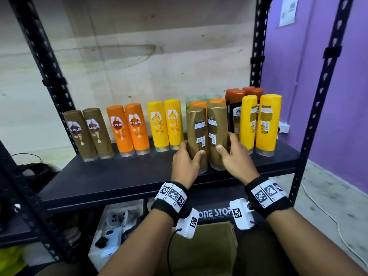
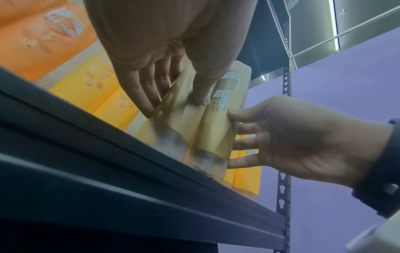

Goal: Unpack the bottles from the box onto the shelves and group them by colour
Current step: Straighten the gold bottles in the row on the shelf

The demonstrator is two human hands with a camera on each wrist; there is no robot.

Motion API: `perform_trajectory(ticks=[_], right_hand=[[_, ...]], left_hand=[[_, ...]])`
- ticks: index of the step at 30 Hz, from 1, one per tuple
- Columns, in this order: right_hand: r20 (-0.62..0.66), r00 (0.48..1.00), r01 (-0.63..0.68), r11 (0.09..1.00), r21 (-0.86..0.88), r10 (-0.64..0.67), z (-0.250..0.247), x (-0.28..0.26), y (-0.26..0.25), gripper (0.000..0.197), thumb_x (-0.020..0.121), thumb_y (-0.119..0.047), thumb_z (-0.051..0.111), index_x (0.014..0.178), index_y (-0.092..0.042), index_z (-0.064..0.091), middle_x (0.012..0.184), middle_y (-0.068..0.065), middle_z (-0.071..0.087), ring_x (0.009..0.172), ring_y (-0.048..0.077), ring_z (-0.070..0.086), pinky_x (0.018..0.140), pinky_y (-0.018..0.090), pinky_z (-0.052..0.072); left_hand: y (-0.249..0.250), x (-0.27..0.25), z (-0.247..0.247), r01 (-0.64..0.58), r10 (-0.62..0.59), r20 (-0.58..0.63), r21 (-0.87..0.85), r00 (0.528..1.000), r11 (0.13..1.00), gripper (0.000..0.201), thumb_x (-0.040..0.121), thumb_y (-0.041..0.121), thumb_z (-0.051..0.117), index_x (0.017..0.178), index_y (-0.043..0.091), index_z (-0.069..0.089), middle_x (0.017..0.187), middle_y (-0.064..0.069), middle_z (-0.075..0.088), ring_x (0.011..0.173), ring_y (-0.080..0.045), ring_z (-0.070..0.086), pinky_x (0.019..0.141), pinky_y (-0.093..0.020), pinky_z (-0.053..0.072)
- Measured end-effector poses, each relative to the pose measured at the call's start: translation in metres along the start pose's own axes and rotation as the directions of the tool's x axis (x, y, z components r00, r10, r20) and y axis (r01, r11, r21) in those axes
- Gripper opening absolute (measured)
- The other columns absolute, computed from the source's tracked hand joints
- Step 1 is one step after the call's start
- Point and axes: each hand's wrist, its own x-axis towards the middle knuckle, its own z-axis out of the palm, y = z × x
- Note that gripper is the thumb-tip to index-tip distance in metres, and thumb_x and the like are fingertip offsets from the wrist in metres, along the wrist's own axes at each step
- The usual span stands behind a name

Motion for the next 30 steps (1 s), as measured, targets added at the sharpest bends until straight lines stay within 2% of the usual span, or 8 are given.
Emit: perform_trajectory(ticks=[5,13,19,25,30], right_hand=[[-0.055,0.998,-0.013,1.000,0.000,0.013,-0.013,0.000,0.015,0.049,0.102,-0.026,0.059,0.147,-0.021,0.040,0.143,0.005,0.057,0.132,0.023,0.053,0.108,0.040,0.045],[-0.037,0.999,0.003,0.998,-0.063,-0.005,-0.008,0.013,0.026,0.053,0.105,-0.028,0.052,0.153,-0.019,0.031,0.150,0.007,0.048,0.136,0.025,0.047,0.101,0.028,0.035],[-0.020,1.000,-0.002,0.995,-0.099,0.000,-0.007,0.019,0.028,0.055,0.106,-0.029,0.050,0.155,-0.019,0.028,0.152,0.009,0.041,0.138,0.026,0.044,0.101,0.027,0.032],[0.006,1.000,-0.013,0.992,-0.122,0.014,-0.010,0.022,0.024,0.058,0.105,-0.031,0.051,0.156,-0.016,0.027,0.155,0.010,0.037,0.141,0.026,0.041,0.110,0.035,0.036],[0.000,1.000,-0.006,0.995,-0.100,0.006,-0.011,0.021,0.025,0.057,0.105,-0.030,0.053,0.155,-0.017,0.030,0.154,0.008,0.041,0.140,0.024,0.043,0.108,0.031,0.036]], left_hand=[[0.010,0.000,0.021,-0.009,0.009,0.020,-0.006,1.000,1.000,0.048,0.091,0.033,0.073,0.132,0.017,0.053,0.121,-0.004,0.071,0.113,-0.023,0.065,0.095,-0.043,0.054],[0.005,0.005,0.038,-0.017,0.017,0.030,0.015,0.999,1.000,0.052,0.094,0.037,0.068,0.139,0.021,0.049,0.125,-0.002,0.067,0.116,-0.023,0.062,0.094,-0.045,0.053],[0.003,0.009,0.041,-0.038,0.038,0.009,0.024,0.999,0.999,0.052,0.094,0.035,0.068,0.140,0.020,0.049,0.127,-0.002,0.066,0.115,-0.021,0.062,0.095,-0.043,0.053],[0.001,0.014,0.042,-0.029,0.028,0.022,0.035,0.999,0.999,0.054,0.095,0.036,0.067,0.142,0.019,0.047,0.130,-0.003,0.062,0.118,-0.023,0.059,0.097,-0.045,0.052],[-0.001,0.011,0.042,-0.033,0.032,0.025,0.032,0.999,0.999,0.055,0.096,0.035,0.066,0.145,0.021,0.046,0.133,-0.002,0.061,0.120,-0.021,0.059,0.099,-0.045,0.052]])
